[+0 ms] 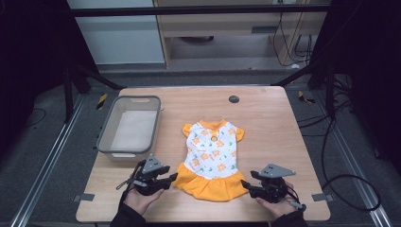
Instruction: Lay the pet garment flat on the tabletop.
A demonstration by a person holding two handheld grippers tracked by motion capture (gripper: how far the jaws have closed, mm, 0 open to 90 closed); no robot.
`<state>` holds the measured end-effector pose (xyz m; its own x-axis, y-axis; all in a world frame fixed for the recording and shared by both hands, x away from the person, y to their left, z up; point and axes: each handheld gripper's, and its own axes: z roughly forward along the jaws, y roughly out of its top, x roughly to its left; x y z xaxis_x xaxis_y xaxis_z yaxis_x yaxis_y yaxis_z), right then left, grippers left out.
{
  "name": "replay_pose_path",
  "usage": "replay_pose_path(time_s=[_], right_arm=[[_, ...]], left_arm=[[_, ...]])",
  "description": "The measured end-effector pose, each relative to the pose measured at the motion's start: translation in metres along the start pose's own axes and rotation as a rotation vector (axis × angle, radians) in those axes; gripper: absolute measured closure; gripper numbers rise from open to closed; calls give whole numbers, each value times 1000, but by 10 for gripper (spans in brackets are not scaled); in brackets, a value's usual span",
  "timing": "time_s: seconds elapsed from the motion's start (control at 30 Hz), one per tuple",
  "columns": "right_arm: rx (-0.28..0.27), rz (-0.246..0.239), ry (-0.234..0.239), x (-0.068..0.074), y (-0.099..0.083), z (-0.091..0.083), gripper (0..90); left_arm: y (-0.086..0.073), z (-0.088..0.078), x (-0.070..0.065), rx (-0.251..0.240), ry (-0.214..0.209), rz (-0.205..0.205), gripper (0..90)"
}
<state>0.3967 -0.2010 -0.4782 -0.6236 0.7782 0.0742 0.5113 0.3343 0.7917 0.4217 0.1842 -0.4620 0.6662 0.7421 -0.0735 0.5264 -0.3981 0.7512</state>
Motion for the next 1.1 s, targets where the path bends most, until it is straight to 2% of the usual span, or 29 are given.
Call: replay_pose_path(time_s=[0.07, 0.13, 0.23, 0.27, 0.3, 0.4, 0.47, 0.6, 0.7, 0.77, 0.83, 0.9, 0.93, 0.97, 1.0, 1.1], right_arm=[[47, 10, 10, 0, -7, 8, 507], [61, 10, 10, 1, -9, 10, 521], [85, 6, 24, 2, -10, 15, 578], [101, 5, 33, 2, -11, 18, 635], [101, 5, 33, 2, -11, 18, 635], [129, 10, 51, 3, -12, 19, 766], [140, 23, 81, 2, -10, 17, 836], [132, 28, 91, 1, -8, 11, 846], [111, 37, 94, -3, -8, 1, 843], [112, 47, 93, -5, -9, -4, 841], [116, 48, 85, -8, -12, -5, 838], [125, 56, 80, -9, -14, -5, 837], [131, 52, 74, -10, -14, -3, 835], [131, 52, 74, -10, -14, -3, 835], [132, 47, 69, -10, -14, -2, 832], [136, 29, 59, -9, -13, 1, 831]], left_arm=[[-2, 6, -1, 28, -5, 7, 621], [-3, 8, 0, 36, -12, 0, 642], [-4, 15, -1, 72, -41, -4, 734], [-4, 16, -2, 80, -47, -4, 794], [-5, 18, -3, 87, -56, -6, 794], [-6, 24, -5, 121, -57, 8, 885], [-7, 26, -7, 156, -42, 20, 899], [-10, 21, -8, 161, -34, 21, 900], [-16, 14, -11, 169, -43, 28, 900], [-18, 13, -14, 166, -48, 36, 900], [-16, 13, -16, 135, -37, 42, 899], [-13, 12, -17, 103, -19, 52, 856], [-12, 12, -18, 66, -9, 60, 741], [-12, 12, -18, 66, -9, 60, 683], [-11, 12, -19, 55, 1, 64, 683], [-10, 16, -19, 41, -11, 50, 527]])
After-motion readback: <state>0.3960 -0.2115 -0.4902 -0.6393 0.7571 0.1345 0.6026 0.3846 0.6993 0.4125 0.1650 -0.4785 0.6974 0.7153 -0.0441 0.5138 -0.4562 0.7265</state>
